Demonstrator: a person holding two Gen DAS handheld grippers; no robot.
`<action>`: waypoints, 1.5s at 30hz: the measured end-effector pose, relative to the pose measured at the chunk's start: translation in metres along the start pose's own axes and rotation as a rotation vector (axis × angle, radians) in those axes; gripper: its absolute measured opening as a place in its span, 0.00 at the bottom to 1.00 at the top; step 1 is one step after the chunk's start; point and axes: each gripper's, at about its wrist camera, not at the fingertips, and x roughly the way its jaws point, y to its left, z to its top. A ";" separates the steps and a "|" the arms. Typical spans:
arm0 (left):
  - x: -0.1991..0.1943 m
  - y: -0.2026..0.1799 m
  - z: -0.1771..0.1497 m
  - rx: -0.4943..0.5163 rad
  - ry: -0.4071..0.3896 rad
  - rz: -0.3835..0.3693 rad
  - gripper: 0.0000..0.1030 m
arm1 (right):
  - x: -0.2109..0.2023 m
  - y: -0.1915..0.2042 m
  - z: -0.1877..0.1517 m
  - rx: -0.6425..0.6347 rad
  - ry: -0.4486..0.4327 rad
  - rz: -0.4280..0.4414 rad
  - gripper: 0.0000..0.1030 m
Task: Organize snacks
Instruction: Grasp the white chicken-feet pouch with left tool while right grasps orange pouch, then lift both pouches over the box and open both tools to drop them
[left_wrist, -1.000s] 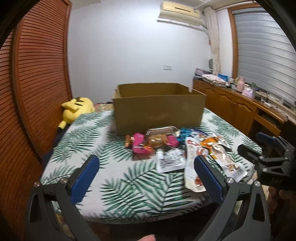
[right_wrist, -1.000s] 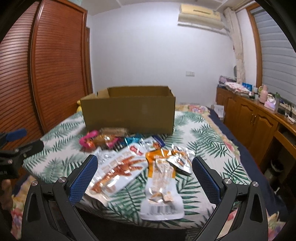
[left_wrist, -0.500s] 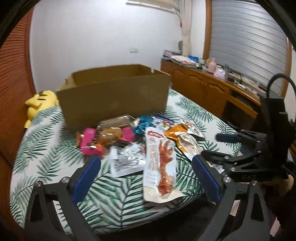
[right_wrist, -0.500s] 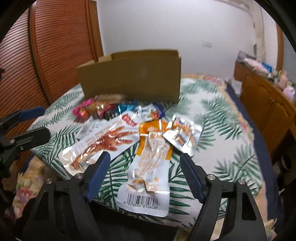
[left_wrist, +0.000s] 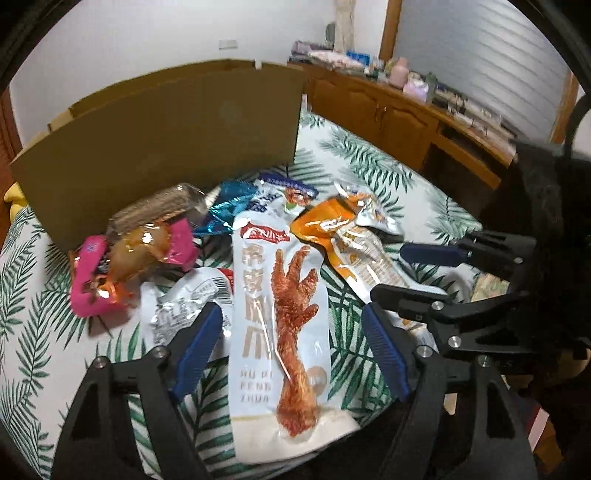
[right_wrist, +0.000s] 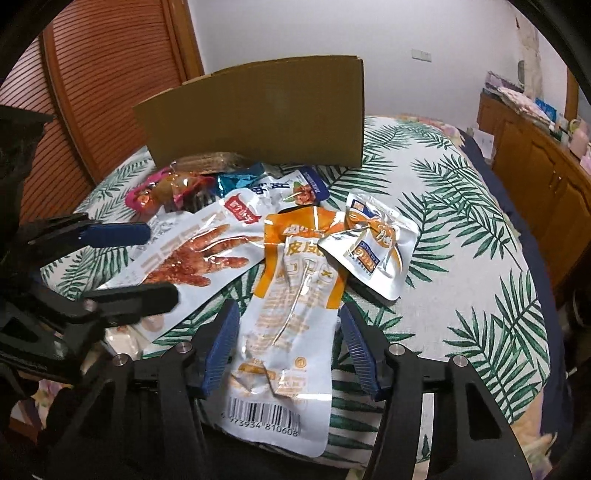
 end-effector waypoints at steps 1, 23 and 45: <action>0.003 0.000 0.001 0.004 0.011 0.002 0.75 | 0.001 -0.001 0.000 0.000 0.002 -0.003 0.57; 0.010 0.015 0.002 0.021 0.025 -0.016 0.29 | 0.022 0.002 0.012 -0.041 0.030 -0.046 0.60; -0.038 0.043 -0.021 -0.044 -0.087 -0.028 0.24 | 0.034 0.017 0.026 -0.130 0.072 -0.035 0.47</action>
